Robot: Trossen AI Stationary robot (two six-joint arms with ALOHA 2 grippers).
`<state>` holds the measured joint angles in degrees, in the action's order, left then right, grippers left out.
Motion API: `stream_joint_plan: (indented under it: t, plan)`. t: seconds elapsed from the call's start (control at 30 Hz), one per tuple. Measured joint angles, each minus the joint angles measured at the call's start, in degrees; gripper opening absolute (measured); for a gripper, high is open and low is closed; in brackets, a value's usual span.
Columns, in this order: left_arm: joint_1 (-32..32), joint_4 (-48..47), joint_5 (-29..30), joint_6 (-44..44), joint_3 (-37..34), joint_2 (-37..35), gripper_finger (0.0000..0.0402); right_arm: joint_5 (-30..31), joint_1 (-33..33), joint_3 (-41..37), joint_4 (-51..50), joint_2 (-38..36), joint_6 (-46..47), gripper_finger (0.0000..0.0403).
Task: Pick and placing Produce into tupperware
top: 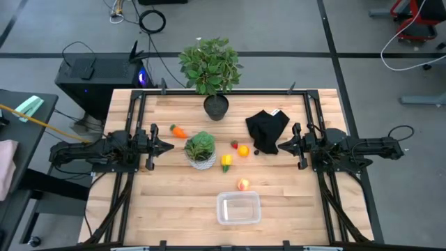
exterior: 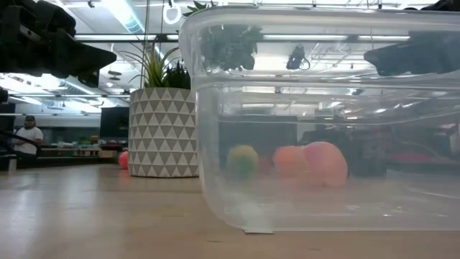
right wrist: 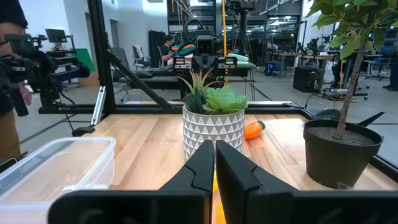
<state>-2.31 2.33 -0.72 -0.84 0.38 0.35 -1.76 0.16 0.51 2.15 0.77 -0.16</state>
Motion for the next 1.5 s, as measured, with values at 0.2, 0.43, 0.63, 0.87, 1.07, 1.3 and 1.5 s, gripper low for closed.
stream_joint_plan:
  t: [0.2,0.43,0.63,0.87,1.07,1.3,1.5]
  plan:
    - [0.01,0.0,-0.01,0.0,0.0,-0.01,0.0034,0.0,-0.02,0.0,0.02,-0.01,0.0,0.0022]
    - [0.0,0.0,0.01,-0.01,0.01,0.0,0.0032,0.0,-0.02,-0.02,0.0,-0.01,0.0,0.0022]
    - [0.0,0.01,0.01,0.0,0.01,-0.01,0.0025,0.0,-0.01,-0.01,0.0,-0.01,0.0,0.0022]
    - [0.0,0.01,-0.01,0.0,0.0,0.0,0.0032,0.0,0.0,0.0,0.02,-0.01,0.0,0.0022]
    - [0.0,0.0,-0.01,-0.02,0.01,0.0,0.0036,0.0,-0.01,0.0,0.01,0.01,0.0,0.0022]
    - [0.02,0.12,-0.03,-0.68,-0.01,-0.01,0.0026,0.0,-0.01,0.0,0.0,0.0,0.0,0.0022]
    - [0.0,0.23,-0.19,-6.01,-0.01,0.01,0.0029,0.0,-0.01,0.0,0.1,0.0,0.0,0.0022]
